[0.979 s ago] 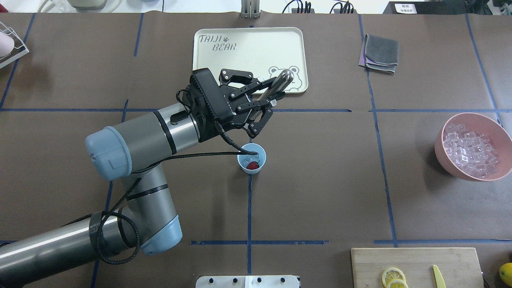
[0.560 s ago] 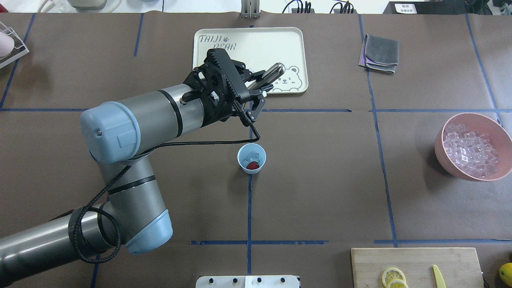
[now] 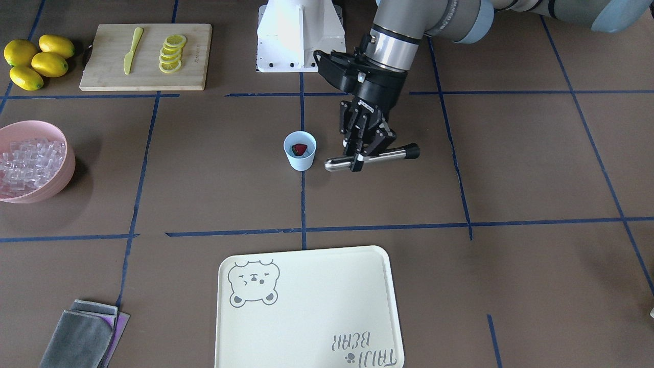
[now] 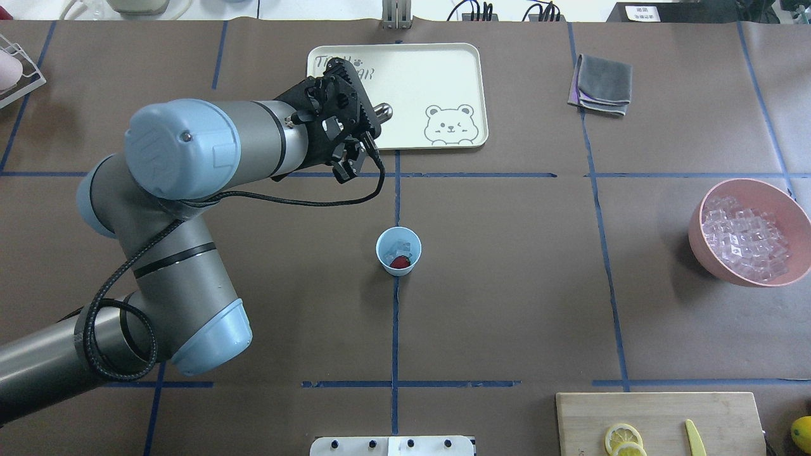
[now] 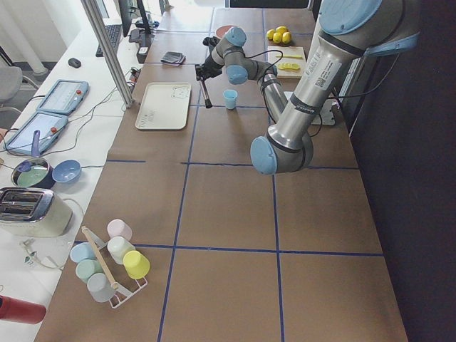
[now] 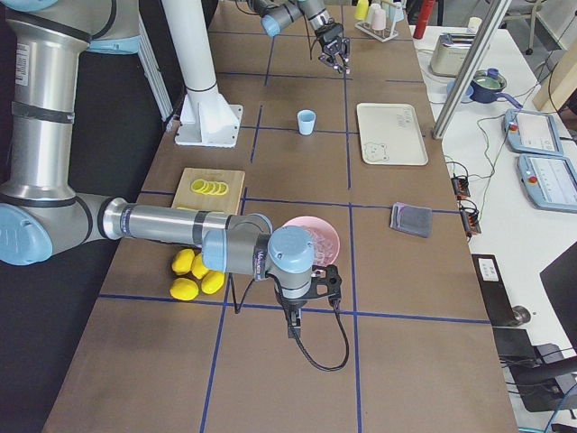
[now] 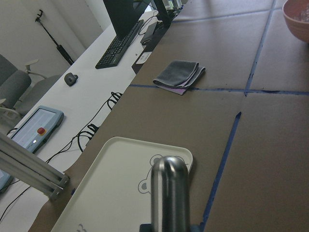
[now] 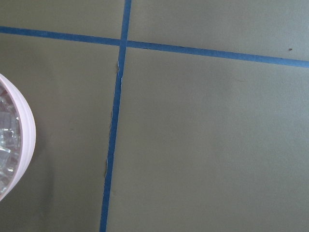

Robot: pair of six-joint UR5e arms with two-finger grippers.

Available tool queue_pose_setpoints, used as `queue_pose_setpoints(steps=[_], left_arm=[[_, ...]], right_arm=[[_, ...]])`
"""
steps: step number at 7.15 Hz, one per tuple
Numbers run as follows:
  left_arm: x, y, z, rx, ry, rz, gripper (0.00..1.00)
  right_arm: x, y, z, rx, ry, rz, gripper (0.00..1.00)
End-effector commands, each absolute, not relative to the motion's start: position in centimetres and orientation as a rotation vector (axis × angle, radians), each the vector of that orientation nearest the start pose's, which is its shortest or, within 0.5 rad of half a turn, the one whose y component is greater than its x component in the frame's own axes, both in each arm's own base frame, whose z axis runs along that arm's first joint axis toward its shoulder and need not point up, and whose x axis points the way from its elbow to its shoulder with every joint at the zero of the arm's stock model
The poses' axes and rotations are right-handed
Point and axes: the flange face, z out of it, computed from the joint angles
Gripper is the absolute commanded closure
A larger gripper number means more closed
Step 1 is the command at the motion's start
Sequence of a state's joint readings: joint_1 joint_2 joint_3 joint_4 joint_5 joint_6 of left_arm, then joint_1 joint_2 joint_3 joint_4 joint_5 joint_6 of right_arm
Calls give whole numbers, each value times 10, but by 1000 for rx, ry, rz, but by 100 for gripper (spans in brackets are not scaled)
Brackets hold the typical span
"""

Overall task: Mash ice and strawberries in cup
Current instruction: 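Lift the metal rod out of the cup and withdraw the left arm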

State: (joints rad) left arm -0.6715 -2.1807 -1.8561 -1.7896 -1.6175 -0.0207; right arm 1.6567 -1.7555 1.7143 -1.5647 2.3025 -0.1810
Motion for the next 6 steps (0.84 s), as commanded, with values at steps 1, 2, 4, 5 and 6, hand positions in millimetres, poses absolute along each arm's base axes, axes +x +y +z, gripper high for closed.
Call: queue_pose_setpoints(steps=[1, 2, 4, 5, 6], left_arm=[[339, -525, 226, 822, 536, 770, 100], [289, -556, 246, 689, 588, 710, 100], [198, -582, 316, 481, 594, 567, 100], [161, -581, 365, 404, 572, 465, 100], [137, -571, 405, 289, 599, 231, 93]], right_arm=[[102, -403, 673, 65, -730, -78, 1], [102, -403, 673, 65, -730, -78, 1], [102, -403, 674, 64, -730, -78, 1], [102, -403, 673, 66, -731, -78, 1], [101, -400, 675, 62, -732, -78, 1]])
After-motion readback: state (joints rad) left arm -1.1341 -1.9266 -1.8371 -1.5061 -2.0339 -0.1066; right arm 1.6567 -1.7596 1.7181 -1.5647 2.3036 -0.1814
